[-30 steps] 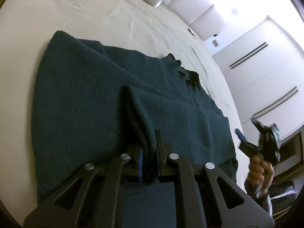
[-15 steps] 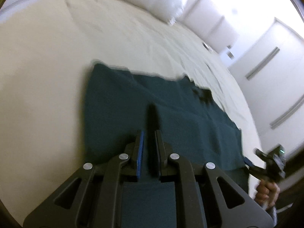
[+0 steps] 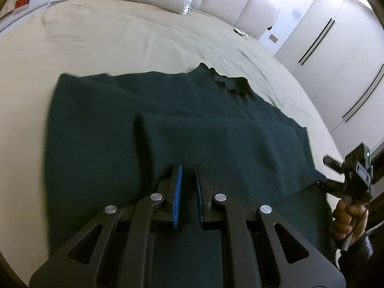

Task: Fold small clothes

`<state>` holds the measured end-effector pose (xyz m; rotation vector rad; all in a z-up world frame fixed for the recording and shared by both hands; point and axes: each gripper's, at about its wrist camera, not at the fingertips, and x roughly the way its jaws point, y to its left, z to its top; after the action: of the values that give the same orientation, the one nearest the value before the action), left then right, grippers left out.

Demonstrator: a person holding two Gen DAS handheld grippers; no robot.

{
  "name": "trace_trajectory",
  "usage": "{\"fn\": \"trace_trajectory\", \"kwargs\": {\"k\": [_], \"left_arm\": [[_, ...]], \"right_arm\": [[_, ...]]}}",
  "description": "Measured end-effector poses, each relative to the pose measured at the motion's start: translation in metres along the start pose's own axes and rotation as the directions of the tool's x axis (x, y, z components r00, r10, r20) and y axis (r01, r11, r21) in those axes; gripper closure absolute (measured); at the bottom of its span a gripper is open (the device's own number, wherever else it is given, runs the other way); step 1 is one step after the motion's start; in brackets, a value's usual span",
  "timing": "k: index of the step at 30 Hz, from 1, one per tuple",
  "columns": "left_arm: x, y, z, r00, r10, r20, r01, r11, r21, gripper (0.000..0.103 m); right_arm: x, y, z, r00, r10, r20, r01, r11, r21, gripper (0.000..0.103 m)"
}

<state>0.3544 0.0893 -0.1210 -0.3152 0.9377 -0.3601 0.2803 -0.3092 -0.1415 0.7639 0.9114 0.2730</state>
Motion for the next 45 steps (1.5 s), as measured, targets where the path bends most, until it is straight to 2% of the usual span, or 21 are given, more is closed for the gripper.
{"fn": "trace_trajectory", "kwargs": {"k": [3,6,7,8,9,10,13,18,22,26,29,31,35,38,42,45], "left_arm": [[-0.032,0.003,-0.017,1.0,0.011,0.001,-0.011,1.0,-0.009,0.092],[-0.071,0.012,-0.041,1.0,0.015,-0.003,-0.015,0.998,-0.055,0.078],[-0.082,0.012,-0.049,1.0,0.006,0.001,-0.005,0.998,-0.064,0.062],[-0.098,0.012,-0.063,1.0,-0.005,0.008,0.006,0.998,-0.069,0.038],[-0.118,0.011,-0.079,1.0,-0.009,0.023,0.011,0.997,-0.07,0.031],[-0.129,0.008,-0.088,0.999,-0.009,0.034,0.011,0.997,-0.071,0.03],[-0.166,0.009,-0.122,0.999,-0.027,0.026,0.029,0.996,-0.086,0.03],[-0.207,0.02,-0.169,1.0,0.009,-0.004,-0.009,0.988,-0.157,0.03],[-0.223,0.03,-0.207,0.999,0.01,-0.048,-0.018,0.984,-0.177,0.03],[-0.22,0.035,-0.236,0.994,0.001,-0.114,-0.024,0.98,-0.196,0.03],[-0.22,0.031,-0.244,0.994,-0.004,-0.112,-0.017,0.982,-0.188,0.03],[-0.222,0.03,-0.246,0.992,-0.036,-0.119,0.012,0.981,-0.195,0.03],[-0.224,0.029,-0.251,0.989,-0.044,-0.141,0.016,0.981,-0.193,0.03],[-0.219,0.025,-0.246,0.985,-0.062,-0.161,0.03,0.981,-0.193,0.03],[-0.212,0.024,-0.247,0.977,-0.068,-0.201,0.029,0.981,-0.19,0.03],[-0.211,0.024,-0.247,0.974,-0.075,-0.215,0.033,0.98,-0.195,0.03]], "right_arm": [[-0.039,0.015,-0.026,0.998,-0.051,0.031,0.052,0.997,-0.057,0.028],[-0.081,0.02,-0.059,0.996,-0.056,0.065,0.061,0.995,-0.073,0.026],[-0.095,0.02,-0.073,0.996,-0.065,0.068,0.07,0.995,-0.074,0.026],[-0.109,0.02,-0.086,0.995,-0.077,0.071,0.082,0.994,-0.074,0.026],[-0.116,0.02,-0.094,0.993,-0.087,0.075,0.093,0.993,-0.075,0.026],[-0.128,0.02,-0.108,0.991,-0.11,0.081,0.116,0.99,-0.08,0.026],[-0.154,0.017,-0.139,0.981,-0.179,0.081,0.186,0.978,-0.096,0.025],[-0.185,-0.001,-0.174,0.95,-0.306,0.066,0.311,0.945,-0.1,0.023],[-0.19,-0.016,-0.193,0.954,-0.301,0.012,0.301,0.952,-0.06,0.023],[-0.182,-0.013,-0.205,0.942,-0.334,-0.011,0.331,0.936,-0.119,0.023],[-0.181,-0.016,-0.206,0.945,-0.325,-0.028,0.32,0.941,-0.105,0.027],[-0.183,-0.019,-0.206,0.958,-0.281,-0.05,0.277,0.958,-0.08,0.034],[-0.186,-0.029,-0.202,0.952,-0.299,-0.069,0.299,0.954,-0.014,0.051],[-0.188,-0.036,-0.198,0.958,-0.271,-0.09,0.275,0.96,0.045,0.051],[-0.182,-0.034,-0.198,0.953,-0.266,-0.147,0.274,0.961,0.031,0.051],[-0.181,-0.034,-0.2,0.963,-0.211,-0.168,0.223,0.973,0.053,0.05]]}}
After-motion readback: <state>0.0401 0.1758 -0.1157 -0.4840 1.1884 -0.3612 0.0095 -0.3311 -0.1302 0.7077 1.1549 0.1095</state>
